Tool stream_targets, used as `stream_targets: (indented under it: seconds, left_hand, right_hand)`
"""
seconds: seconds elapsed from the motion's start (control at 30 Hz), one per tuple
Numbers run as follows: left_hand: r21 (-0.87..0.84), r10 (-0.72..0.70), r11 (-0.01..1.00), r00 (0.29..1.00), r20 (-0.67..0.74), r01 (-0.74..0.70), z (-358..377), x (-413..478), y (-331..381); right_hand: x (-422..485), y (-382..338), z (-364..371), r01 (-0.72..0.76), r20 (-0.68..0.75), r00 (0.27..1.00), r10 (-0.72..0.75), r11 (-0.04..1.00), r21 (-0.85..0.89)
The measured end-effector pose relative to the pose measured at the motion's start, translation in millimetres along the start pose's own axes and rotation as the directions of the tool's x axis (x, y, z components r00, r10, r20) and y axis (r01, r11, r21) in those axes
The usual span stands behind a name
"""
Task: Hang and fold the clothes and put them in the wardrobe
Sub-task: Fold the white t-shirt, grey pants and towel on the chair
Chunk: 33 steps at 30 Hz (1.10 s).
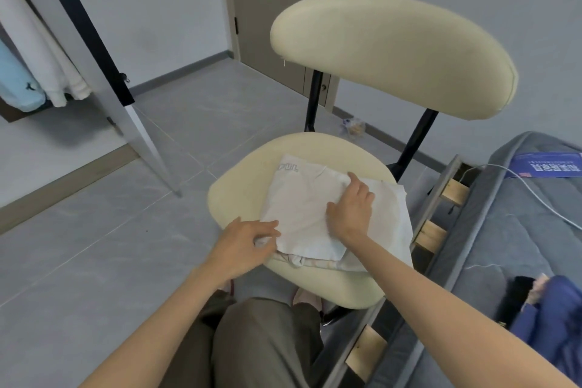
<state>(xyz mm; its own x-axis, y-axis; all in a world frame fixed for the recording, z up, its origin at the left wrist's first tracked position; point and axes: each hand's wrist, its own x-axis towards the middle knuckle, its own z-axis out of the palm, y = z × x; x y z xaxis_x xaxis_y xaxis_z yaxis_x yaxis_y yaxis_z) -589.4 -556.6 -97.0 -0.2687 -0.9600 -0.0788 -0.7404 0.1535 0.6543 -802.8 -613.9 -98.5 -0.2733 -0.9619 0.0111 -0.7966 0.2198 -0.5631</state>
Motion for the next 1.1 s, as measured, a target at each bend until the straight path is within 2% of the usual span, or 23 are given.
stream_targets:
  seconds: [0.03, 0.07, 0.1, 0.13, 0.2, 0.27, 0.37, 0.43, 0.6, 0.67, 0.77, 0.87, 0.97, 1.03, 1.1]
  left_hand:
    - [-0.186, -0.086, 0.98, 0.99, -0.111, 0.064, -0.5, 0.3, 3.2]
    - [-0.336, -0.18, 0.937, 0.959, -0.221, 0.099, -0.7, 3.1, 6.8]
    - [-0.398, -0.255, 0.909, 0.923, -0.29, 0.126, -0.2, 8.4, 9.5]
    - [-0.429, -0.323, 0.885, 0.9, -0.293, 0.178, 1.7, 15.5, 10.2]
    - [-0.482, -0.46, 0.81, 0.872, -0.167, 0.335, 9.4, 30.4, 7.4]
    - [-0.45, -0.525, 0.778, 0.847, -0.084, 0.438, 18.3, 42.4, 0.7]
    - [-0.309, -0.468, 0.854, 0.877, -0.107, 0.418, 29.0, 48.3, -5.9]
    - [-0.191, -0.424, 0.898, 0.897, -0.127, 0.397, 33.9, 48.6, -8.7]
    - [-0.061, -0.46, 0.888, 0.884, -0.078, 0.456, 35.2, 52.3, -10.8]
    - [-0.11, -0.457, 0.886, 0.889, -0.029, 0.451, 31.7, 53.3, -9.6]
    - [-0.307, -0.418, 0.865, 0.908, -0.007, 0.396, 25.8, 49.5, -7.9]
    - [-0.502, -0.405, 0.795, 0.914, -0.021, 0.341, 8.3, 42.1, -2.1]
    - [-0.62, -0.415, 0.733, 0.906, -0.082, 0.28, -22.2, 36.3, -1.1]
    - [-0.637, -0.408, 0.732, 0.905, -0.123, 0.244, -44.9, 33.0, 1.9]
    - [-0.618, -0.393, 0.753, 0.908, -0.147, 0.226, -64.9, 28.7, 8.5]
  right_hand:
    - [-2.5, -2.4, 2.1, 0.11, -0.015, 0.994, -0.112, 0.992, -0.059]
    - [-5.4, -5.6, 4.5, 0.202, 0.035, 0.979, -0.2, 0.976, -0.08]
    - [-8.3, -8.5, 7.6, 0.269, 0.116, 0.958, -0.26, 0.96, -0.071]
    - [-11.3, -10.8, 11.2, 0.311, 0.209, 0.933, -0.293, 0.949, -0.057]
    - [-17.7, -13.2, 19.3, 0.336, 0.346, 0.889, -0.299, 0.941, -0.05]
    - [-22.5, -9.6, 29.2, 0.318, 0.4, 0.881, -0.253, 0.942, -0.106]
    - [-24.9, 5.4, 38.8, 0.294, 0.389, 0.903, -0.185, 0.924, -0.244]
    - [-23.6, 12.4, 40.1, 0.279, 0.362, 0.916, -0.174, 0.924, -0.263]
    - [-22.6, 14.0, 43.1, 0.208, 0.322, 0.939, -0.119, 0.944, -0.256]
    - [-20.9, 15.0, 40.9, 0.201, 0.332, 0.936, -0.121, 0.955, -0.219]
    - [-14.4, 18.7, 39.2, 0.209, 0.371, 0.917, -0.148, 0.97, -0.127]
    - [-10.7, 11.9, 37.7, 0.208, 0.417, 0.89, -0.183, 0.978, -0.015]
    - [-11.6, -11.9, 36.3, 0.111, 0.467, 0.861, -0.202, 0.97, 0.215]
    - [-9.6, -30.8, 36.7, 0.021, 0.511, 0.832, -0.216, 0.933, 0.36]
    - [-3.5, -45.6, 34.4, -0.146, 0.554, 0.818, -0.155, 0.875, 0.461]
